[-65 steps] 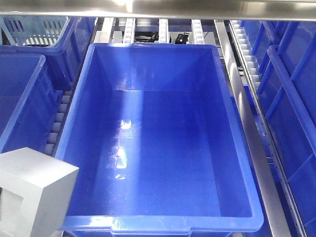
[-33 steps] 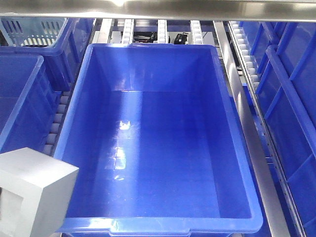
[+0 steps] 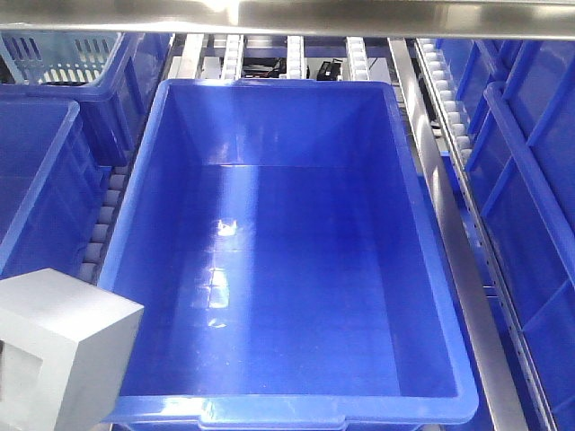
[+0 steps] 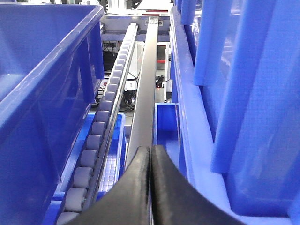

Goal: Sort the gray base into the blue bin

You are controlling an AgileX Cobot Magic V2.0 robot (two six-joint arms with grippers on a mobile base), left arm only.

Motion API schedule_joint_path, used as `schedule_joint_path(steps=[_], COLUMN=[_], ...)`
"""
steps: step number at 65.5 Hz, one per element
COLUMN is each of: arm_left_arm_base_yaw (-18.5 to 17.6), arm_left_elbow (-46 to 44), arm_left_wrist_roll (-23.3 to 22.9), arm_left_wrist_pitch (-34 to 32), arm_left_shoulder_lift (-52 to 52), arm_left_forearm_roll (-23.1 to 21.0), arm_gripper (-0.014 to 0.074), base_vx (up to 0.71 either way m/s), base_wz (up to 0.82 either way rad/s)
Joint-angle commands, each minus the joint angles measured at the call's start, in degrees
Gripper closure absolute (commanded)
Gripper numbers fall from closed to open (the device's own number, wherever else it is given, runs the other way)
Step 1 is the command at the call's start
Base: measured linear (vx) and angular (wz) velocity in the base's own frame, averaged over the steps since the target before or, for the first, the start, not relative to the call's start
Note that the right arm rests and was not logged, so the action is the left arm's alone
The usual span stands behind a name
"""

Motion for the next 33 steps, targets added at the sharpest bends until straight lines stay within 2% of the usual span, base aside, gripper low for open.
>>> schedule_joint_path(steps=[1, 19, 27, 33], arm_left_arm_base_yaw=[-0.14, -0.14, -0.14, -0.14], arm_left_elbow=[-1.62, -1.62, -2.32, -3.95], arm_left_wrist_roll=[-0.39, -0.86, -2.23, -2.11], arm_left_wrist_pitch=[-7.77, -8.60, -10.68, -10.61], arm_left_shoulder_lift=[0.52, 0.52, 0.92, 3.83], arm_left_forearm_roll=[-1.06, -1.89, -6.78, -7.08], arm_gripper=[0.0602, 0.0602, 0.0601, 0.0599], base_vx=[0.00, 0.00, 0.00, 0.00], base_wz=[0.00, 0.00, 0.00, 0.00])
